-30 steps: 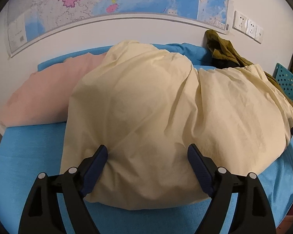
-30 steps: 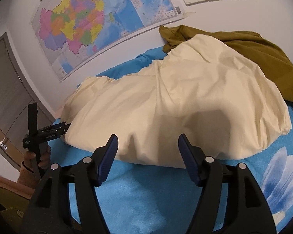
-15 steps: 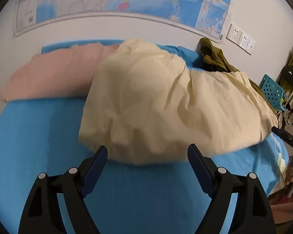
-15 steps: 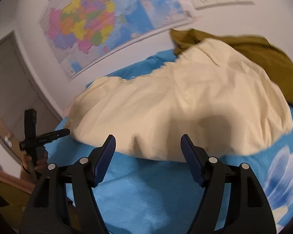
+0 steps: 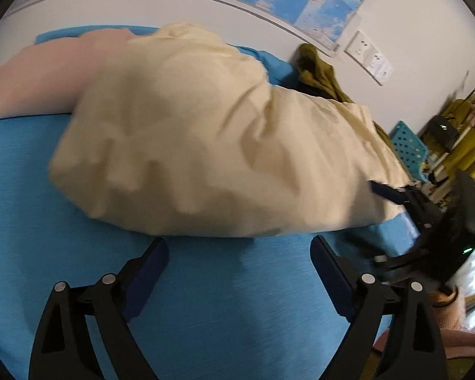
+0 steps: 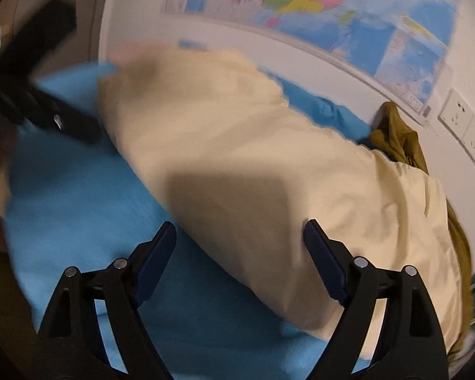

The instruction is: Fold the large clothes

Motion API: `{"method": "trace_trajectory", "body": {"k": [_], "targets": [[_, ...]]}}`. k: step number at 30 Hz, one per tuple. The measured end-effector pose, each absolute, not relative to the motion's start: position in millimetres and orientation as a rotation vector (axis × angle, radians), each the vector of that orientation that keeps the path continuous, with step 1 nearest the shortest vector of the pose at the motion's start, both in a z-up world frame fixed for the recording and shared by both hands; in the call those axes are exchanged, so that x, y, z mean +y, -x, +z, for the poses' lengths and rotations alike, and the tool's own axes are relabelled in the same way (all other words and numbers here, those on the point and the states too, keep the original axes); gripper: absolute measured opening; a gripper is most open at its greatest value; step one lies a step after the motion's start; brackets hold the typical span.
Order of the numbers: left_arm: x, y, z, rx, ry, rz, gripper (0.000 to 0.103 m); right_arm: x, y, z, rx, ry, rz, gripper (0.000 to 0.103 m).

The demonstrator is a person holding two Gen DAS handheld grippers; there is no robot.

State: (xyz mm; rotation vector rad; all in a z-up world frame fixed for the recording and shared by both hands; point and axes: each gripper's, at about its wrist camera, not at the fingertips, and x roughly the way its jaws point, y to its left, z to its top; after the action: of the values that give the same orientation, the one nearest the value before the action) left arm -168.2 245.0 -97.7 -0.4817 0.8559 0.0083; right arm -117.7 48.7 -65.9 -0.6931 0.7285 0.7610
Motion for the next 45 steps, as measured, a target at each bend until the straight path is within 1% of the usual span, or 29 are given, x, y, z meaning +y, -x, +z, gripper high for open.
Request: {"method": "trace_trajectory", "body": {"k": [1,2,3,4,7,9,11,15,17,18,19,20,21,22,23,24,25,26,28,32,34,35,38,40,45], "targets": [[244,165,-99,0.854,0.498,-0.008,0.093,48,117,-65,0.710,0.699,0.759,0.072],[242,161,-99,0.849,0.516,-0.032,0.094,47,116,-63,0.706,0.696,0.769,0.071],[240,159,-100,0.848,0.529,-0.048,0.094,47,112,-62,0.712,0.686,0.781,0.067],[239,156,-100,0.846,0.543,-0.057,0.095,46,109,-59,0.716,0.670,0.786,0.060],[242,147,-102,0.825,0.602,-0.084,0.095,41,101,-46,0.715,0.575,0.799,0.049],[251,142,-104,0.791,0.677,-0.092,0.095,32,90,-34,0.742,0.453,0.817,0.046],[266,138,-107,0.755,0.757,-0.083,0.095,25,86,-27,0.762,0.376,0.836,0.046],[292,130,-107,0.682,0.866,-0.051,0.095,21,90,-28,0.799,0.339,0.853,0.045],[297,119,-108,0.687,0.875,-0.027,0.094,14,90,-30,0.839,0.278,0.866,0.046],[298,115,-107,0.695,0.864,-0.009,0.092,9,91,-30,0.855,0.238,0.875,0.048],[298,109,-107,0.707,0.841,0.022,0.084,2,90,-30,0.877,0.180,0.887,0.048],[298,104,-108,0.721,0.813,0.047,0.080,-12,88,-31,0.921,0.087,0.910,0.049],[296,97,-108,0.739,0.771,0.069,0.072,-23,87,-31,0.956,0.014,0.933,0.058],[294,93,-106,0.749,0.730,0.096,0.067,-39,86,-32,0.986,-0.075,0.943,0.065],[294,91,-105,0.755,0.716,0.102,0.065,-50,86,-32,0.998,-0.122,0.940,0.066],[294,90,-106,0.759,0.710,0.102,0.059,-66,86,-33,1.018,-0.186,0.933,0.067],[293,88,-108,0.770,0.702,0.107,0.051,-81,87,-35,1.044,-0.246,0.925,0.074],[291,86,-107,0.784,0.672,0.128,0.050,-101,88,-39,1.071,-0.311,0.895,0.077],[287,85,-106,0.795,0.622,0.139,0.045,-134,89,-46,1.098,-0.418,0.810,0.078],[281,84,-106,0.807,0.581,0.138,0.043,-173,82,-50,1.086,-0.527,0.631,0.078],[281,86,-106,0.809,0.570,0.140,0.043,-181,76,-52,1.068,-0.574,0.557,0.083],[281,86,-106,0.810,0.564,0.141,0.043,-181,69,-55,1.068,-0.582,0.536,0.082],[278,87,-106,0.813,0.545,0.146,0.045,-174,58,-56,1.057,-0.534,0.471,0.081],[274,87,-105,0.813,0.518,0.156,0.049,-165,52,-58,1.051,-0.491,0.432,0.082],[265,86,-105,0.804,0.465,0.178,0.053,-149,39,-61,1.007,-0.450,0.357,0.085]]}}
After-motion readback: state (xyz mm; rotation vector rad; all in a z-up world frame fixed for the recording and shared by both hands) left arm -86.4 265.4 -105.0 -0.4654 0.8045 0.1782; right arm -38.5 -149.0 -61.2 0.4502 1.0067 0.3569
